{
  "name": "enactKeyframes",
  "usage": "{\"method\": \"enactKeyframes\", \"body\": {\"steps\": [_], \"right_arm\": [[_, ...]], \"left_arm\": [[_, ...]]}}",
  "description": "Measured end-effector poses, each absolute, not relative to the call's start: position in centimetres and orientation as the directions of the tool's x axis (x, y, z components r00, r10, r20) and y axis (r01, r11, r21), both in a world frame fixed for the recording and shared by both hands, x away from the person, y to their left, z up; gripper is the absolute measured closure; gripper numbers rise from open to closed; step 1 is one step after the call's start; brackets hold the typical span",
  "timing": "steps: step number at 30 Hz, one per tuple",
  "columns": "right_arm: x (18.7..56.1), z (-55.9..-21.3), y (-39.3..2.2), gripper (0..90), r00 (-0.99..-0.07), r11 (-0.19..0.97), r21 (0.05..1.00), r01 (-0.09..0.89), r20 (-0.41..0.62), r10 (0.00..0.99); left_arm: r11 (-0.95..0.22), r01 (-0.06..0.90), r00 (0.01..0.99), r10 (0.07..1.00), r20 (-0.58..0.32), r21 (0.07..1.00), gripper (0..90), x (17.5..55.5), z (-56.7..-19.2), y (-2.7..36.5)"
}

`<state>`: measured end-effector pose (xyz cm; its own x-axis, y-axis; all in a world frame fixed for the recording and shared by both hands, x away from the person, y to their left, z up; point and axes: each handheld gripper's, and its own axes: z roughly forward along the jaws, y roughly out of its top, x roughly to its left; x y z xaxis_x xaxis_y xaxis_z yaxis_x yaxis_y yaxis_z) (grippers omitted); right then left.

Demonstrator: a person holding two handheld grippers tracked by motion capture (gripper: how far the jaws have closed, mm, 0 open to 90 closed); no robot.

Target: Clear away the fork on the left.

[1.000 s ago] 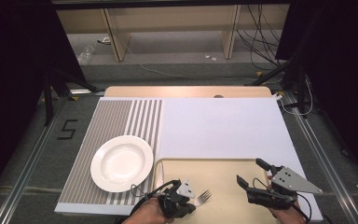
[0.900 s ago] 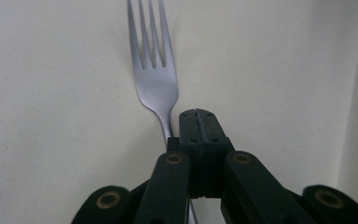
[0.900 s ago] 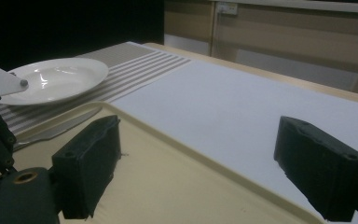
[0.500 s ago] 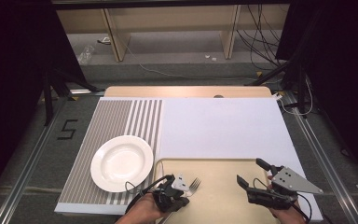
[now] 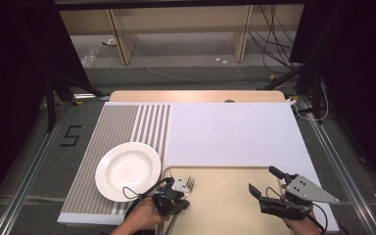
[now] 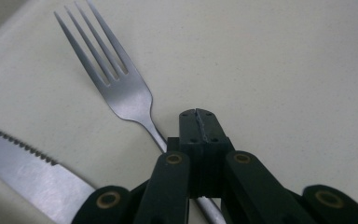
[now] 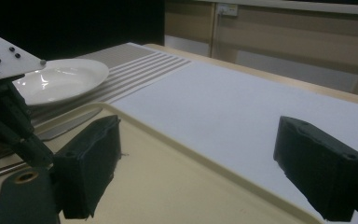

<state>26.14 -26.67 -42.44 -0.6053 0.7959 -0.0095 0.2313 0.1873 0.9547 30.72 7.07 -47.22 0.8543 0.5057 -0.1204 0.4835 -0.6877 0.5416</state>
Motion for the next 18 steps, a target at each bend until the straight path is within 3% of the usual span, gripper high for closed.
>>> {"method": "enactKeyframes", "body": {"steps": [18], "right_arm": [[26.2, -42.5, -26.6, 15.6, -0.604, 0.182, 0.956, 0.23, -0.007, 0.797]], "left_arm": [[-0.681, 0.513, 0.822, 0.564, -0.071, 0.522, 89.3, 31.6, -47.0, 8.7]]}}
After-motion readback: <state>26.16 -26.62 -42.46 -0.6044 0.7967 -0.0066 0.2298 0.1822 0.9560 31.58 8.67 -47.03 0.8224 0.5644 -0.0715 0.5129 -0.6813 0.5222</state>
